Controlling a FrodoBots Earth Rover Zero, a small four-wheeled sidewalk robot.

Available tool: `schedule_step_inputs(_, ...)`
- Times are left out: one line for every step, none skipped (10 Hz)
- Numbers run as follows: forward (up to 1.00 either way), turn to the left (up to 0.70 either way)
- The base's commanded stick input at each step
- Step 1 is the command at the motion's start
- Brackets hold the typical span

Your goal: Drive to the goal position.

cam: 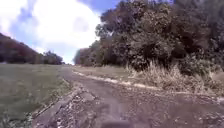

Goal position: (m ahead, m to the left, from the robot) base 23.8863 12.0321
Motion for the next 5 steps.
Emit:
schedule_step_inputs(0.85, 0.00)
schedule_step_inputs(0.85, 0.00)
schedule_step_inputs(0.85, 0.00)
schedule_step_inputs(0.85, 0.00)
schedule_step_inputs(0.74, 0.00)
